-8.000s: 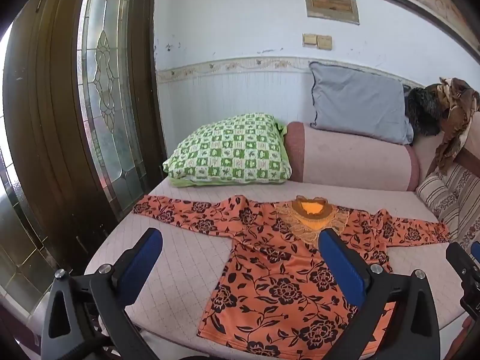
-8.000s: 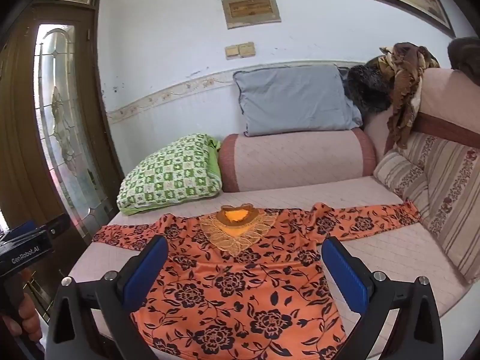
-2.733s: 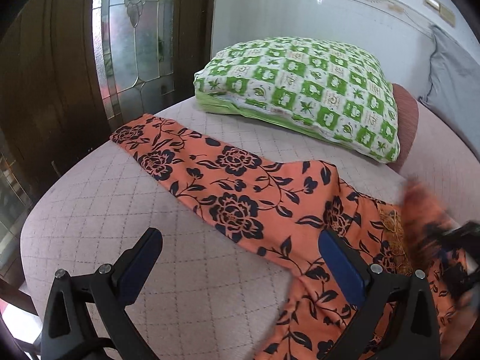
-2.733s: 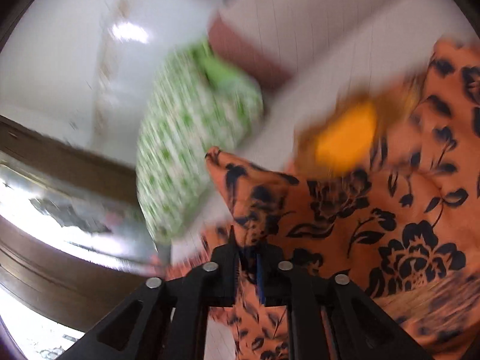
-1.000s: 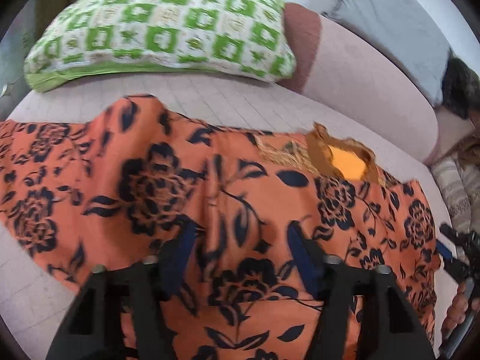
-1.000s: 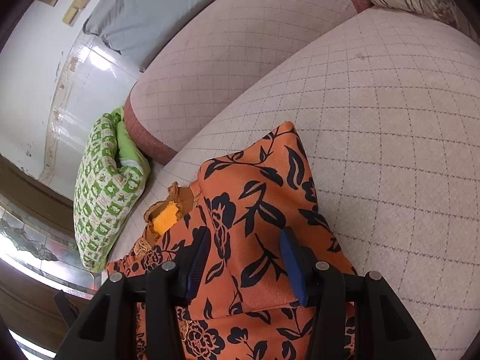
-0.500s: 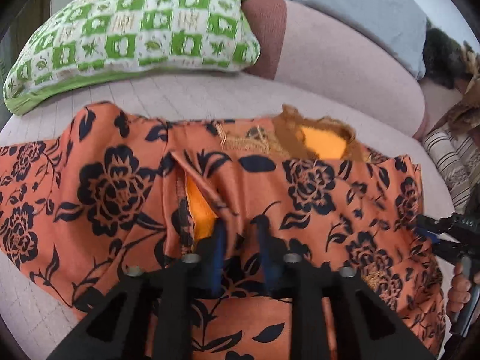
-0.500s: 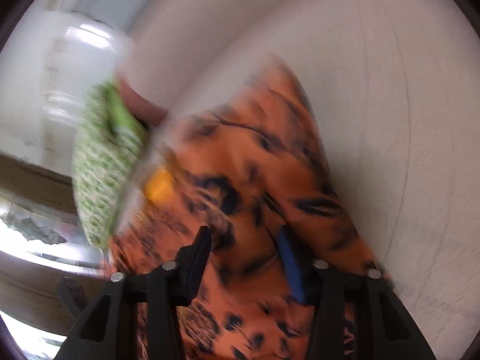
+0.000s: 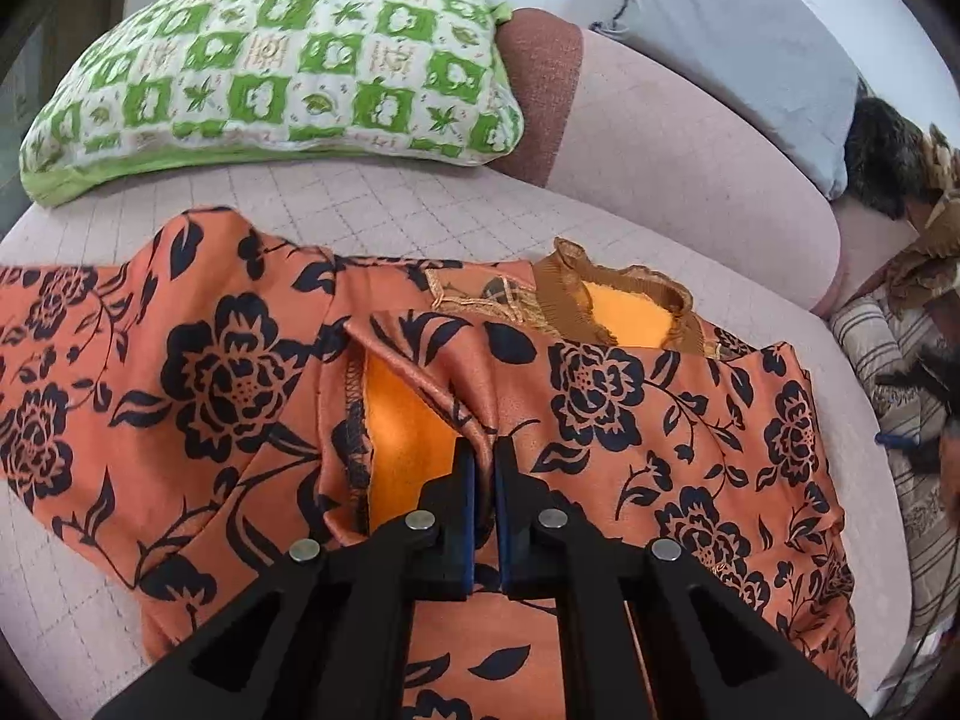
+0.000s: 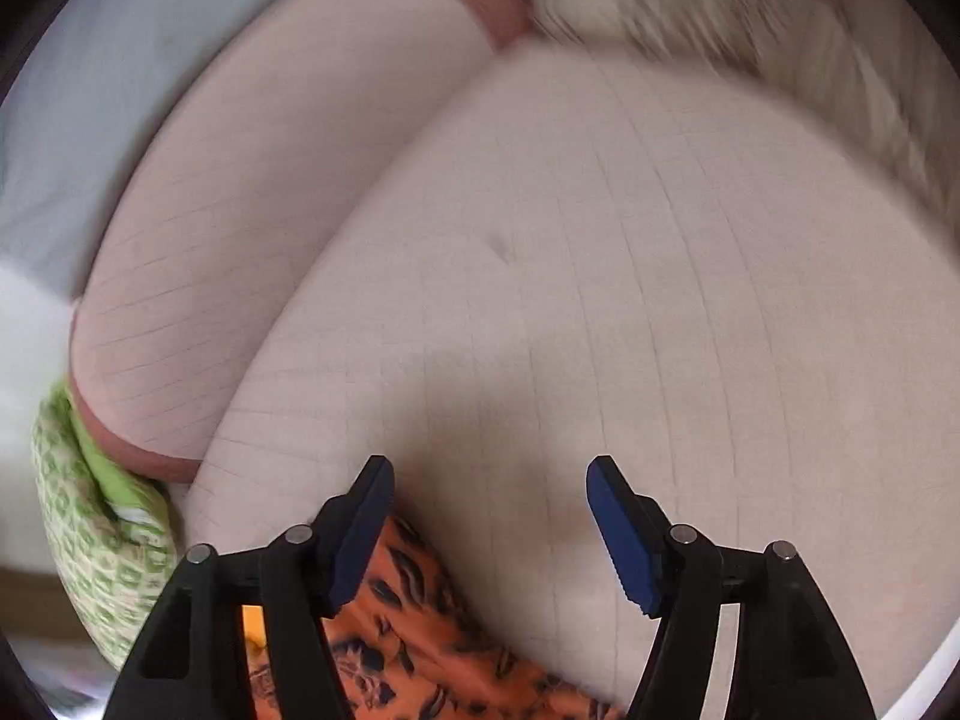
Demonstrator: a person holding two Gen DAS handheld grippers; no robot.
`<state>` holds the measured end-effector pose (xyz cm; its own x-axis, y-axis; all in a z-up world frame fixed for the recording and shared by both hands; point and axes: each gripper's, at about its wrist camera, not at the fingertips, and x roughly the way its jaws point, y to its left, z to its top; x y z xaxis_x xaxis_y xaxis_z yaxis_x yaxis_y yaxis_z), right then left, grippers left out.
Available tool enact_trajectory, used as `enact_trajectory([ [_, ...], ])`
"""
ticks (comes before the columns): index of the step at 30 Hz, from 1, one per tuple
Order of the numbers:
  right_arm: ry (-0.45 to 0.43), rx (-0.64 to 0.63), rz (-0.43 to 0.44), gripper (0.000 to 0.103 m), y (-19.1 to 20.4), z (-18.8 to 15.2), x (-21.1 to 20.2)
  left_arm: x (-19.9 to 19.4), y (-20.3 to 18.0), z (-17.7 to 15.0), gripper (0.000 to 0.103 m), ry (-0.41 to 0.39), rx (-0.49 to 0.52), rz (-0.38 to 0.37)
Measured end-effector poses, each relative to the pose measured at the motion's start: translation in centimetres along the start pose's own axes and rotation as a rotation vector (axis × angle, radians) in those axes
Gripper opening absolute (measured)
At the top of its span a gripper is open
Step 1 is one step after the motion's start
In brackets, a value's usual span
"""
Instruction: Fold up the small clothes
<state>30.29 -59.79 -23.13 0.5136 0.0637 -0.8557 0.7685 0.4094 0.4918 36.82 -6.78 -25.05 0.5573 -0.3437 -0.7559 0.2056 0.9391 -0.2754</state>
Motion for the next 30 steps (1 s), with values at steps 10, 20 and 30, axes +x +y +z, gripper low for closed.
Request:
enact_trajectory([
  [10, 0.031, -0.376, 0.34, 0.066, 0.5, -16.9, -0.3, -5.4, 3.5, 0.7, 0.005, -0.132, -0.057, 0.047],
  [20, 0.065, -0.607, 0.412, 0.066, 6.2, -25.2, 2.8, -10.7, 18.3, 0.4, 0.078, -0.177, -0.38, 0.174],
  [30, 0.139, -0.584, 0.394, 0.064, 6.7, -25.1, 5.9, -11.5, 35.5, -1.1, 0.078, -0.165, -0.874, 0.236],
])
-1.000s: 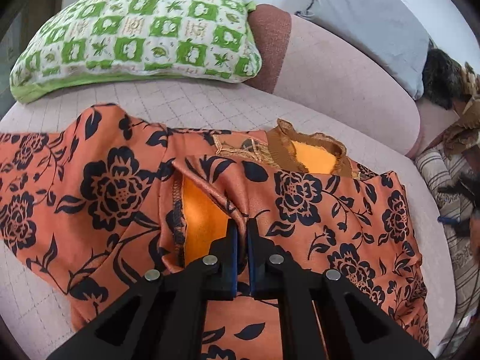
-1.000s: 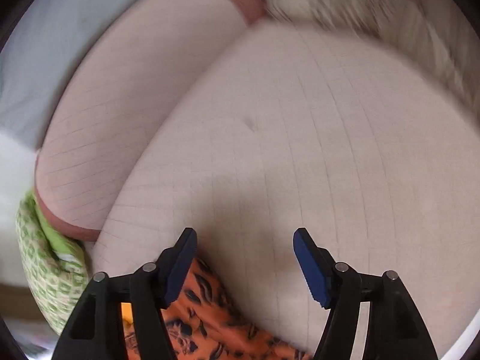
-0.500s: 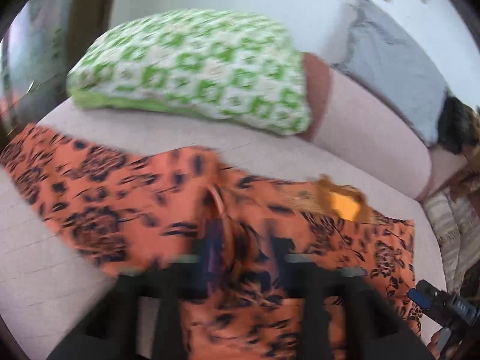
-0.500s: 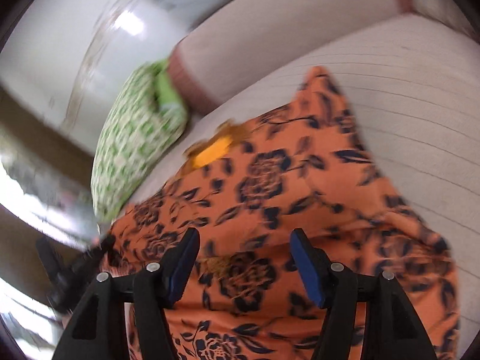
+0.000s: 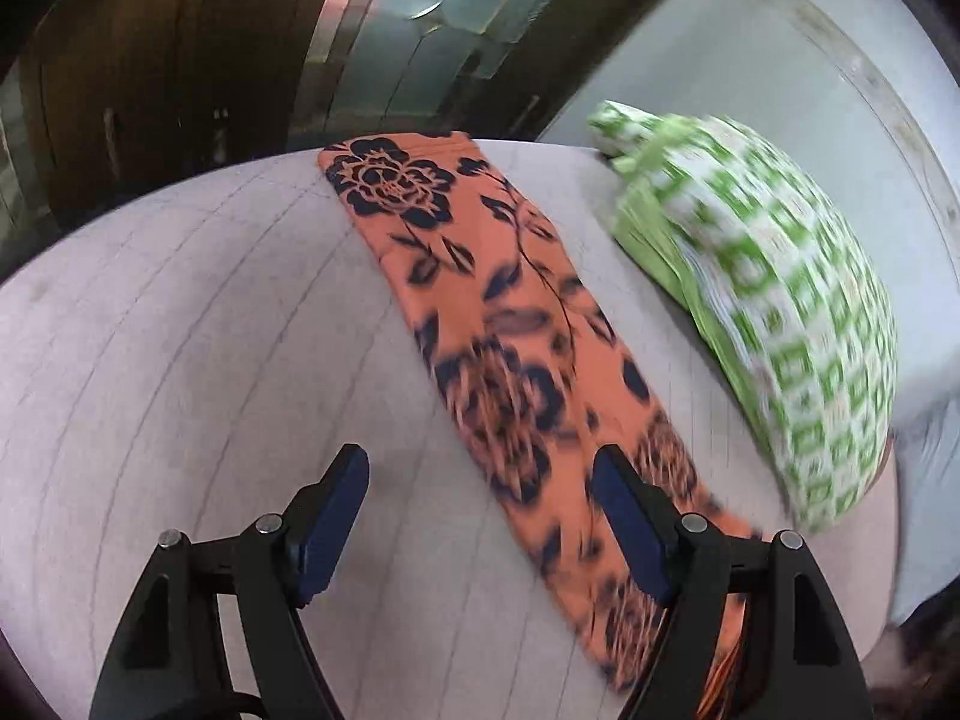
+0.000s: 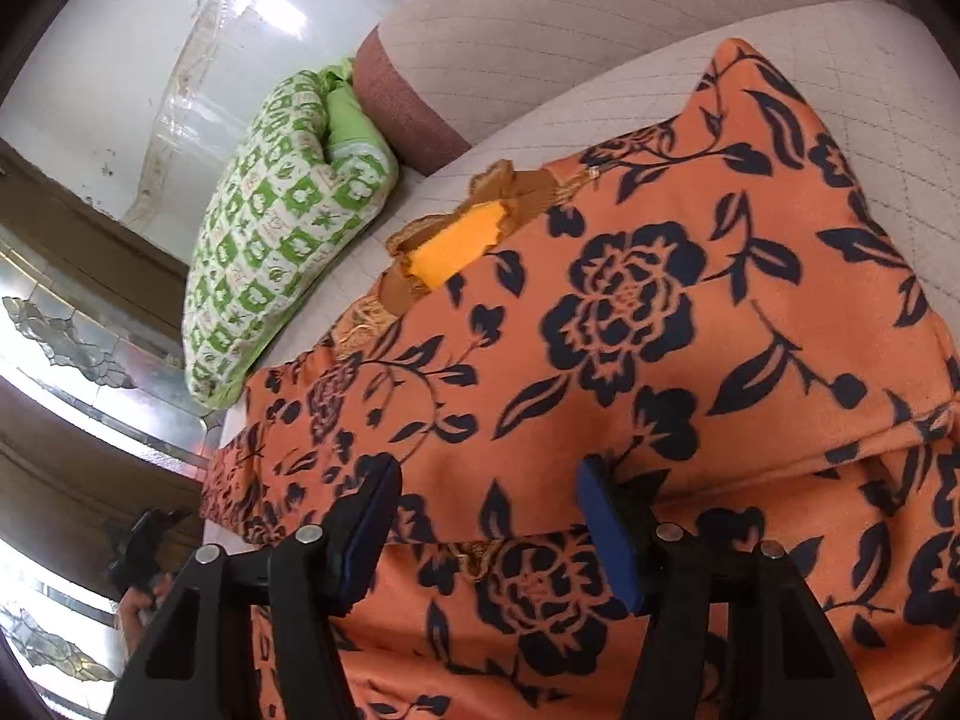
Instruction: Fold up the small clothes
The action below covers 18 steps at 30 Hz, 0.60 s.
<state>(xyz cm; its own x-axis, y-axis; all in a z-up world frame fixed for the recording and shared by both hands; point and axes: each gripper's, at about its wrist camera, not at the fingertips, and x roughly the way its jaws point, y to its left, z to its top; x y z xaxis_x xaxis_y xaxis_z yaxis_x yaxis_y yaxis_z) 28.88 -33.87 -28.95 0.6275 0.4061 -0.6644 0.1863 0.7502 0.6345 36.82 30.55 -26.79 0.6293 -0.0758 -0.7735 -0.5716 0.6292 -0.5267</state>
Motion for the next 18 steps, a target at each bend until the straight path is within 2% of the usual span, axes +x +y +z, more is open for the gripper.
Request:
enact_trajectory([
  [4, -0.015, -0.061, -0.047, 0.064, 1.0, -0.3, 0.6, 2.0, -0.1, 2.4, 0.077, 0.036, -0.062, -0.082],
  [6, -0.026, -0.062, -0.052, 0.064, 1.2, -0.2, 0.9, 2.9, -0.2, 2.8, 0.067, 0.047, -0.072, -0.092],
  [8, -0.032, -0.057, -0.05, 0.064, 1.0, -0.2, 0.7, 3.6, -0.3, 3.1, 0.023, 0.042, -0.056, -0.064],
  [9, -0.035, -0.057, -0.05, 0.064, 1.0, -0.2, 0.8, 4.0, -0.1, 3.5, 0.012, 0.046, -0.064, -0.072],
  [11, -0.038, -0.063, -0.052, 0.064, 0.9, -0.2, 0.7, 4.8, 0.8, 3.7, 0.007, 0.049, -0.086, -0.124],
  [13, -0.043, -0.064, -0.053, 0.064, 1.0, -0.1, 0.6, 4.5, 0.9, 3.6, 0.007, 0.033, -0.079, -0.137],
  [16, -0.06, -0.056, -0.047, 0.064, 0.9, 0.0, 0.4, 3.0, -1.0, 3.2, 0.006, -0.016, 0.007, -0.115],
  [18, -0.08, -0.038, -0.035, 0.064, 0.7, 0.3, -0.1, 1.3, -2.8, 2.9, 0.006, -0.042, 0.063, -0.131],
])
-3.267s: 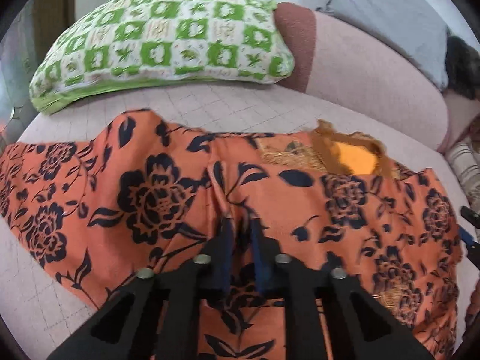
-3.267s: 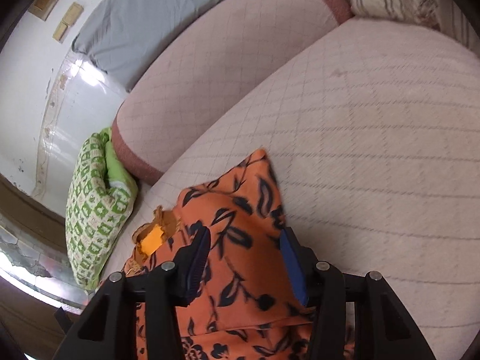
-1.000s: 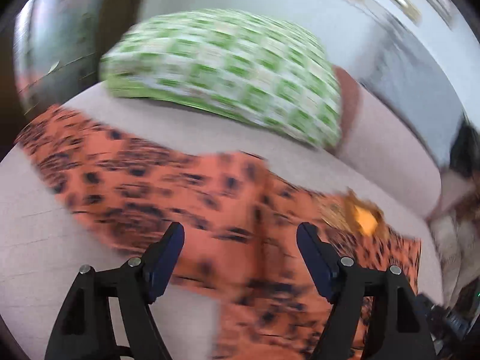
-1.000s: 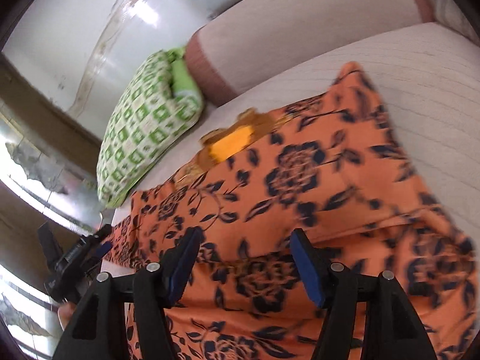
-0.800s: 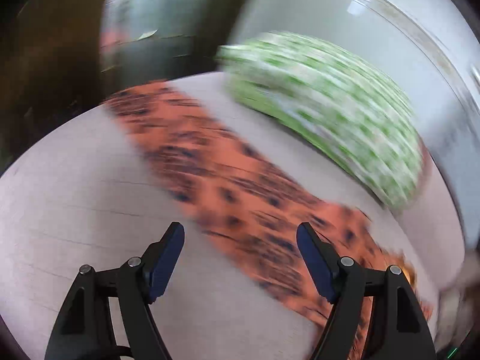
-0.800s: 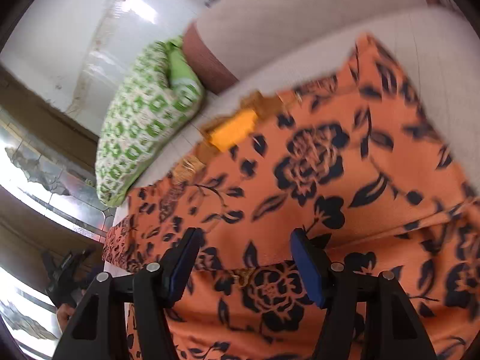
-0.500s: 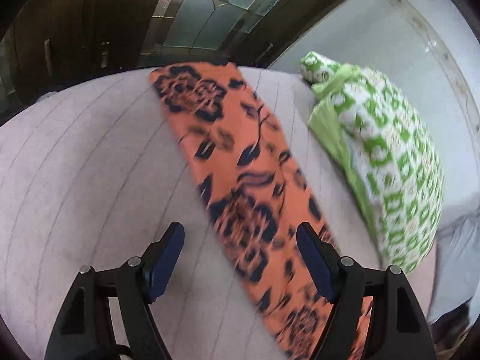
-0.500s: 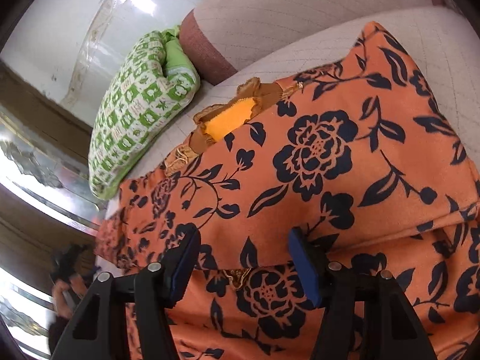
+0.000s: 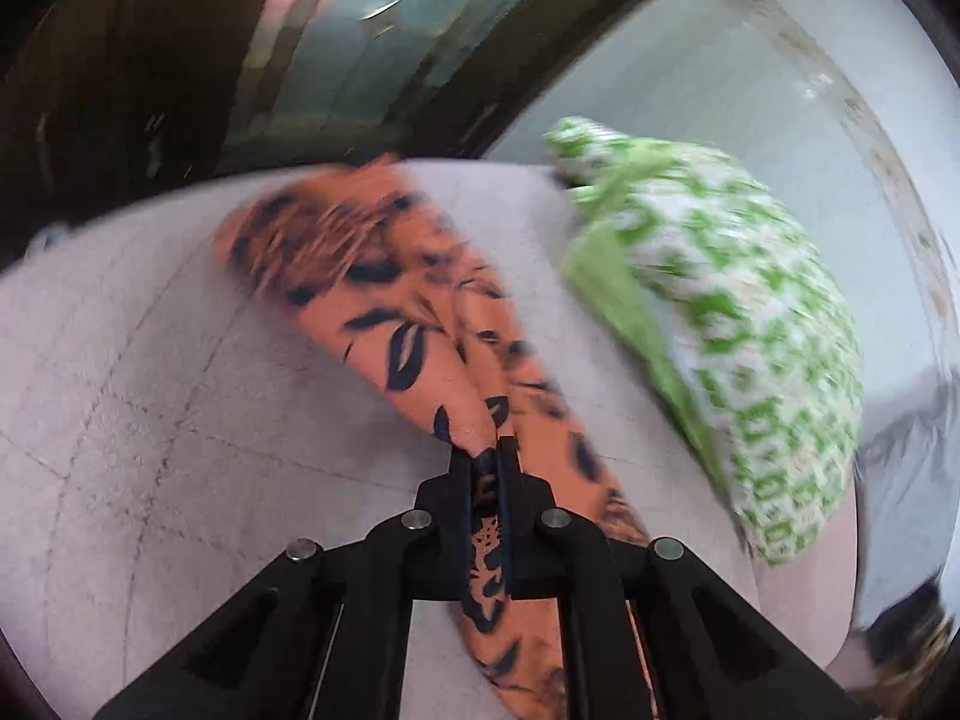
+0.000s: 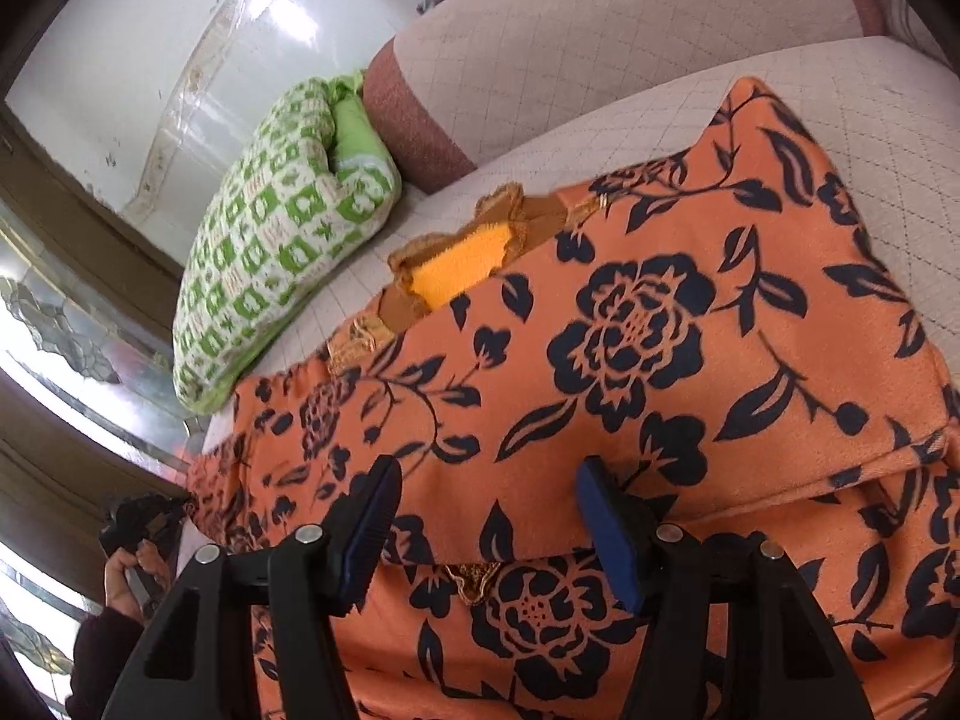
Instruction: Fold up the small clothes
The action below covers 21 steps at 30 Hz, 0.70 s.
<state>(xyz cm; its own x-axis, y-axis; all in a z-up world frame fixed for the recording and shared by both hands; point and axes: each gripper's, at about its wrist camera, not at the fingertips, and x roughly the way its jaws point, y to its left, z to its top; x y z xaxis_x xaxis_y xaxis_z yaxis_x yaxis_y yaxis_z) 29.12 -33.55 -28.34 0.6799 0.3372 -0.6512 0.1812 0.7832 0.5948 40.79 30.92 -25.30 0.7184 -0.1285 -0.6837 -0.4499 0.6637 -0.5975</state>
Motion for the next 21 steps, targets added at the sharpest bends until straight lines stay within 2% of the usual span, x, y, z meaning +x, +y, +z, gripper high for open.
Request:
enact_trajectory([
  [5, -0.071, 0.064, 0.039, 0.064, -0.9, 1.1, -2.3, -5.0, -8.8, -2.0, 0.006, -0.041, 0.23, -0.05],
  [10, -0.145, 0.129, 0.066, 0.064, -2.1, 2.5, -5.1, -9.2, -19.6, -7.6, 0.006, -0.063, 0.505, -0.123],
  [13, -0.199, 0.181, 0.082, 0.064, -3.5, 3.4, -7.2, -11.4, -26.0, -13.5, 0.006, -0.066, 0.679, -0.166],
  [17, -0.282, 0.281, 0.104, 0.064, -6.7, 4.7, -10.5, -12.0, -33.0, -23.7, 0.006, -0.037, 0.904, -0.232],
  [19, -0.318, 0.324, 0.107, 0.064, -8.4, 5.1, -12.1, -11.2, -35.2, -29.0, 0.007, 0.025, 0.987, -0.275],
  [21, -0.348, 0.353, 0.102, 0.064, -9.9, 5.5, -13.5, -9.1, -37.0, -34.6, 0.019, 0.133, 1.098, -0.305],
])
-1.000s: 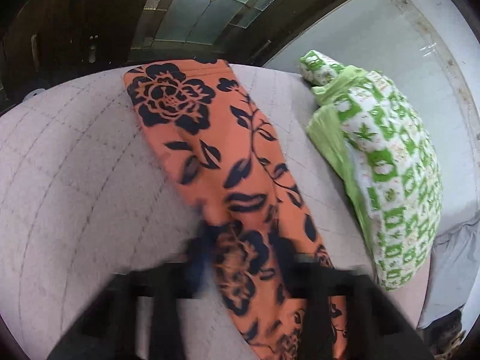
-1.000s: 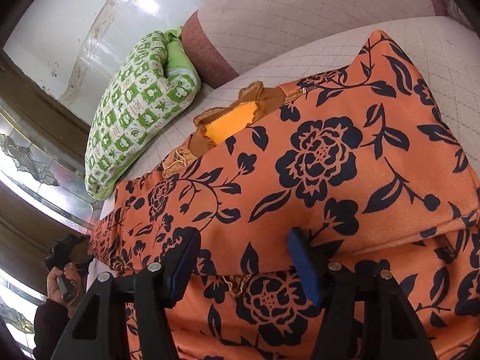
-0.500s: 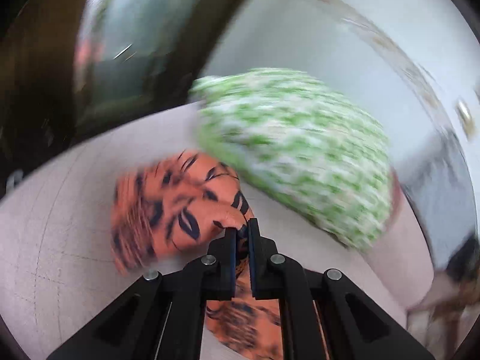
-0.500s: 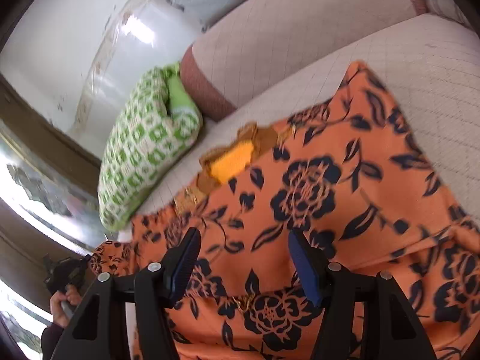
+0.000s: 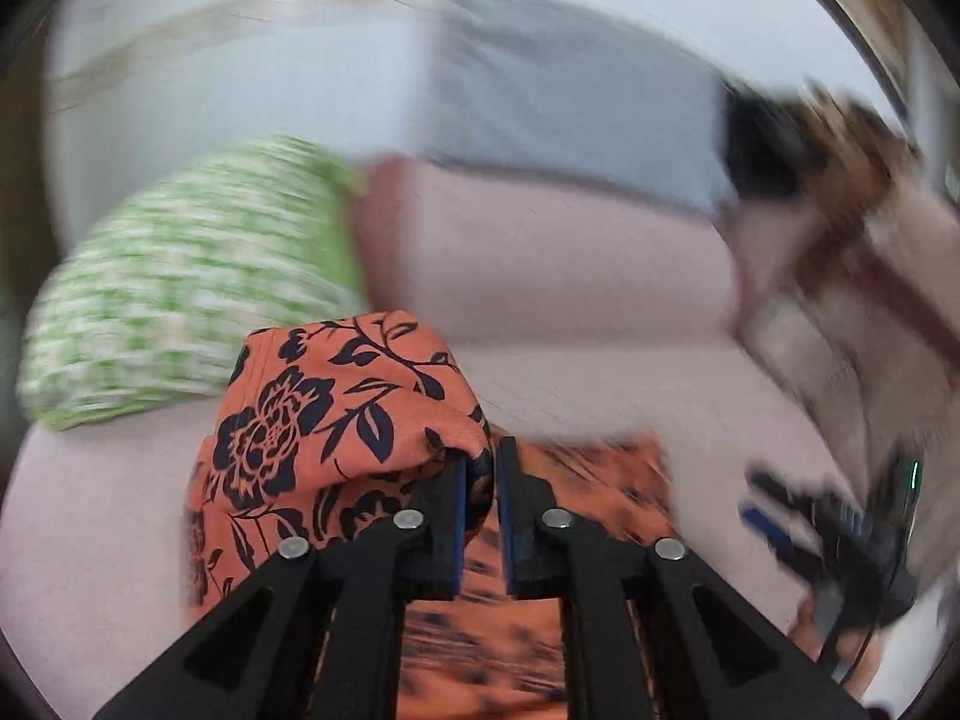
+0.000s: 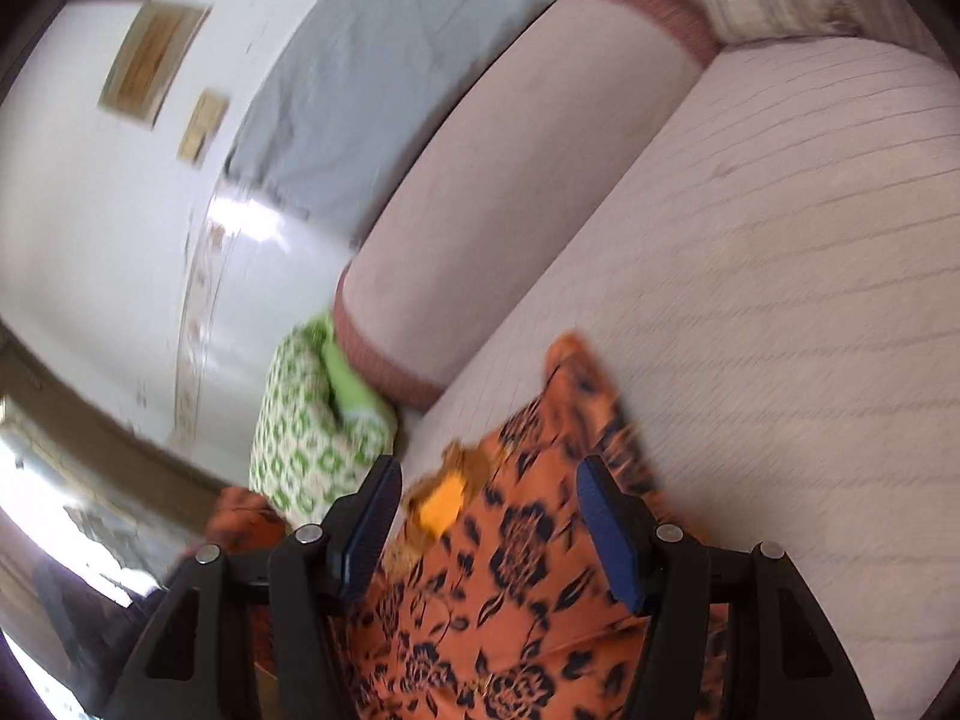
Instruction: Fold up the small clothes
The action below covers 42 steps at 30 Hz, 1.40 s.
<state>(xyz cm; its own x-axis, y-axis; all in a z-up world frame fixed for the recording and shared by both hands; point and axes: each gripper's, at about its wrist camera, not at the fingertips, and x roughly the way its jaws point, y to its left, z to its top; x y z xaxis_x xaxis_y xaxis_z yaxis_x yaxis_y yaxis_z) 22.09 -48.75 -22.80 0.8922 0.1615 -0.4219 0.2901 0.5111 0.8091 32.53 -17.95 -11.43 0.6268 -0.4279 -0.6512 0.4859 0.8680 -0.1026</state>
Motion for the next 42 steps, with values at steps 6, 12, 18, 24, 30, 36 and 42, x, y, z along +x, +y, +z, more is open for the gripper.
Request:
enact_trajectory([
  [6, -0.011, 0.077, 0.008, 0.066, -2.6, 2.9, -2.2, 2.3, -2.6, -2.2, 0.055, 0.076, 0.019, -0.067],
  [12, 0.044, -0.009, -0.021, 0.066, -1.3, 1.7, -1.0, -2.4, 7.7, -5.3, 0.077, -0.086, -0.292, 0.11],
  [18, 0.212, -0.263, -0.083, 0.066, 3.0, -2.6, 2.4, -0.1, 16.7, -11.1, 0.077, -0.003, -0.481, 0.407],
  [24, 0.308, -0.508, -0.174, 0.072, 9.4, -6.5, 8.7, 3.0, 20.2, -12.2, 0.076, 0.17, -0.56, 0.448],
  [30, 0.42, -0.705, -0.408, 0.072, 14.6, -9.6, 18.9, 4.6, 20.4, -12.8, 0.077, 0.252, -0.489, 0.427],
  [36, 0.437, -0.855, -0.72, 0.071, 13.9, -13.3, 25.5, 4.7, 20.8, -13.5, 0.077, 0.275, -0.476, 0.362],
  [42, 0.391, -0.741, -0.638, 0.012, 13.0, -10.7, 21.6, 4.7, 21.0, -13.9, 0.077, 0.281, -0.465, 0.339],
])
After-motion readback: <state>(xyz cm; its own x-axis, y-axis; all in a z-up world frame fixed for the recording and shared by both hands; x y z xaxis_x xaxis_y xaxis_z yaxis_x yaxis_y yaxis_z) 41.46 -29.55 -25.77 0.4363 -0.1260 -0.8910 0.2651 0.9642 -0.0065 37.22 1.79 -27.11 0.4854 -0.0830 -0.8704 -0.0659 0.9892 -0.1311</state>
